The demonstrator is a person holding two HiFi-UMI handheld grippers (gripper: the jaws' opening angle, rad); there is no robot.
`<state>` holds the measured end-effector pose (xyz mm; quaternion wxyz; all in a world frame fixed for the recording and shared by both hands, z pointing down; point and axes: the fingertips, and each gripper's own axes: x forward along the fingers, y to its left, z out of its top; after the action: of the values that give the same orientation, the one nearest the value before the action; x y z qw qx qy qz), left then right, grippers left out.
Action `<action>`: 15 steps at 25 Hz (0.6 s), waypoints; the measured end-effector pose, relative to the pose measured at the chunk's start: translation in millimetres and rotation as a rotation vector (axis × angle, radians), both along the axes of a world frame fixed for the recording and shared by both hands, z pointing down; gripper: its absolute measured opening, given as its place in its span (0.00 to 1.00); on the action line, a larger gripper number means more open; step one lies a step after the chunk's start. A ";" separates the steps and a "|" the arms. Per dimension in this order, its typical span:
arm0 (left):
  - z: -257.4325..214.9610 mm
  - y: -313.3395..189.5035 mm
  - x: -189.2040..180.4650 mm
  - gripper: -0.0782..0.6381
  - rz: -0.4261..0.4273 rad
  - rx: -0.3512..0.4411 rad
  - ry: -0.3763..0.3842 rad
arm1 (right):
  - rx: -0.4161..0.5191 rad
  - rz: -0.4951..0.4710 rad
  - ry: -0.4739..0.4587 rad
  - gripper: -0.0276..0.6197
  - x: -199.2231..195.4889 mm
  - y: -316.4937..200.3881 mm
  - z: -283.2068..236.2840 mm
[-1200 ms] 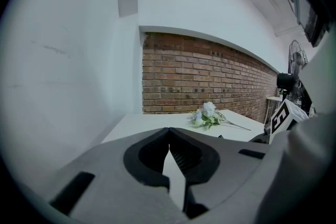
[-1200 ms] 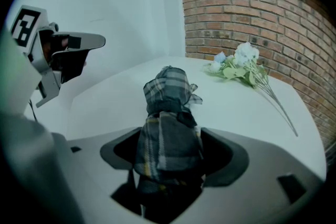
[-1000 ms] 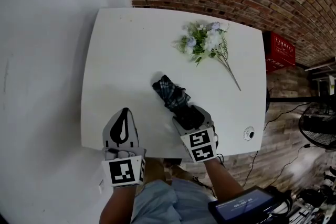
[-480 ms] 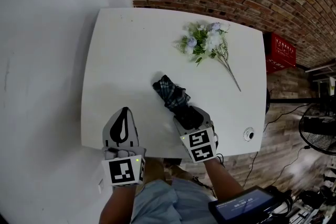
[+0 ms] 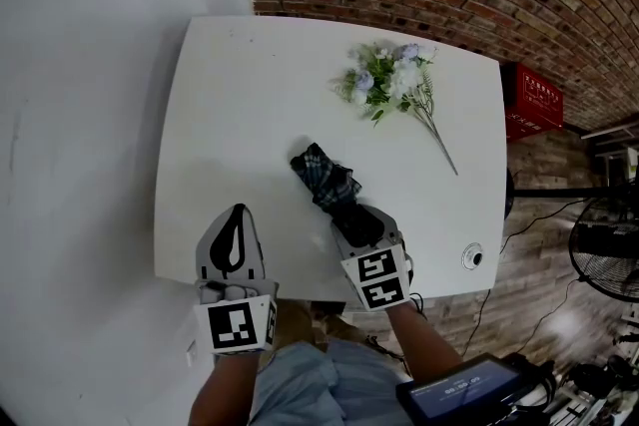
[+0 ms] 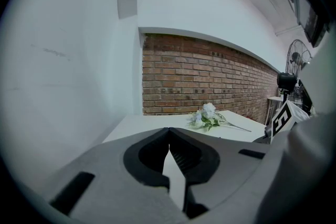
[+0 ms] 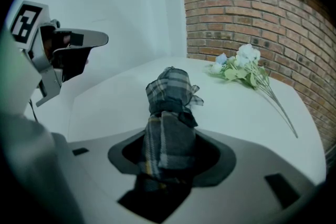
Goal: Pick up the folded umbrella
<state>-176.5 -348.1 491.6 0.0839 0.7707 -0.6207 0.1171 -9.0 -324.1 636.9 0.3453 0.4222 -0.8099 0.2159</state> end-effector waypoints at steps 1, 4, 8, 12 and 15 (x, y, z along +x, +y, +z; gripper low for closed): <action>-0.1 0.1 0.5 0.12 0.000 0.000 0.000 | 0.000 -0.001 -0.001 0.37 0.1 0.1 0.1; -1.2 0.5 1.6 0.12 -0.001 0.002 -0.002 | 0.003 -0.004 0.000 0.36 0.3 0.5 0.1; -2.7 2.0 2.0 0.12 -0.002 0.000 -0.005 | 0.009 -0.005 0.003 0.35 0.1 1.0 -0.6; -1.7 3.2 1.3 0.12 -0.003 0.002 -0.006 | 0.014 -0.004 0.004 0.34 -0.1 0.6 0.3; -1.6 3.8 0.5 0.12 -0.003 0.005 -0.004 | 0.015 -0.005 0.003 0.34 -0.9 0.8 1.0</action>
<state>-176.1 -344.2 490.0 0.0806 0.7698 -0.6222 0.1170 -9.9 -323.4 637.9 0.3439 0.4232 -0.8119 0.2085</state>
